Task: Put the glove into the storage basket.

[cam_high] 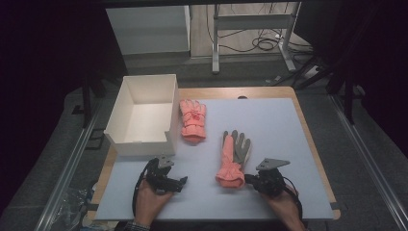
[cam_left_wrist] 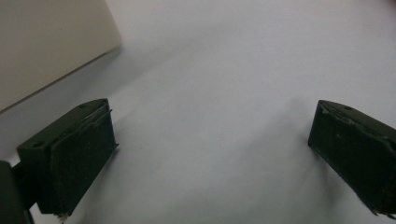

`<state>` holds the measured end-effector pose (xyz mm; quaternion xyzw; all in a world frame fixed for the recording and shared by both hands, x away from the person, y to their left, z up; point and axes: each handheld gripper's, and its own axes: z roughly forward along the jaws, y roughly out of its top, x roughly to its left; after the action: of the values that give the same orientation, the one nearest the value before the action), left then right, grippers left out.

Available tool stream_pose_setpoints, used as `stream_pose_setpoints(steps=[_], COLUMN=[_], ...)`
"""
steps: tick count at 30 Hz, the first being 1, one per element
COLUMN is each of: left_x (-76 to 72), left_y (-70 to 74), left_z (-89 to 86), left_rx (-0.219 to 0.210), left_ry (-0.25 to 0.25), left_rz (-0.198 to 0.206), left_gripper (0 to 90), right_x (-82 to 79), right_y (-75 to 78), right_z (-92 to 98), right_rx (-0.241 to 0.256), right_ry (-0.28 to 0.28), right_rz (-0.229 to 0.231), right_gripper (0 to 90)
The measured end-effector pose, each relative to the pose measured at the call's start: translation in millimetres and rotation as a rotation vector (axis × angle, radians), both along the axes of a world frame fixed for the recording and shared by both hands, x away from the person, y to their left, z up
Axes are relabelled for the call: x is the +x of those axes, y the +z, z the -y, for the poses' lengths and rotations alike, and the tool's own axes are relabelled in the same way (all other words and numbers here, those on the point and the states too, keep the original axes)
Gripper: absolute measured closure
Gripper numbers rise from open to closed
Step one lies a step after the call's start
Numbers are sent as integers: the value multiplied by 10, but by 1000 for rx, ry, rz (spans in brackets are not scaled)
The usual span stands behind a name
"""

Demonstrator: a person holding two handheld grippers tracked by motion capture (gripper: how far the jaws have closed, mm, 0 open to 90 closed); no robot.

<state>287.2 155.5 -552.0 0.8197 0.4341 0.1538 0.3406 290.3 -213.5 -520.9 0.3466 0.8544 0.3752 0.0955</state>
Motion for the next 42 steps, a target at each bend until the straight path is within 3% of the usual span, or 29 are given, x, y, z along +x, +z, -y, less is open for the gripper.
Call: stream_pose_setpoints(steps=[5, 12, 16, 19, 20, 27, 36, 42], left_x=[-1, -1, 0, 0, 0, -1, -1, -1], left_y=[-1, -1, -1, 0, 0, -1, -1, -1], left_z=[2, 1, 2, -1, -1, 0, -1, 0], left_rx=[-2, -2, -4, 0, -2, -4, -3, -5], left_ry=[2, 2, 2, 0, -1, 1, 1, 1], left_rz=[-2, -2, -1, -1, -1, -2, -2, -2], left_gripper=[6, 6, 6, 6, 6, 6, 6, 6], right_x=[124, 423, 749, 856, 974, 1294, 1754, 1950], right_y=[153, 378, 562, 607, 638, 644, 607, 568], right_z=[132, 28, -198, -288, -397, -765, -1338, -1553], right_rx=[12, 26, 27, 34, 42, 38, 1, -3], right_ry=[-55, -42, -24, -12, 3, 42, 87, 100], right_rz=[37, 67, 103, 98, 88, 60, 66, 60], right_gripper=[810, 753, 713, 709, 699, 666, 675, 678])
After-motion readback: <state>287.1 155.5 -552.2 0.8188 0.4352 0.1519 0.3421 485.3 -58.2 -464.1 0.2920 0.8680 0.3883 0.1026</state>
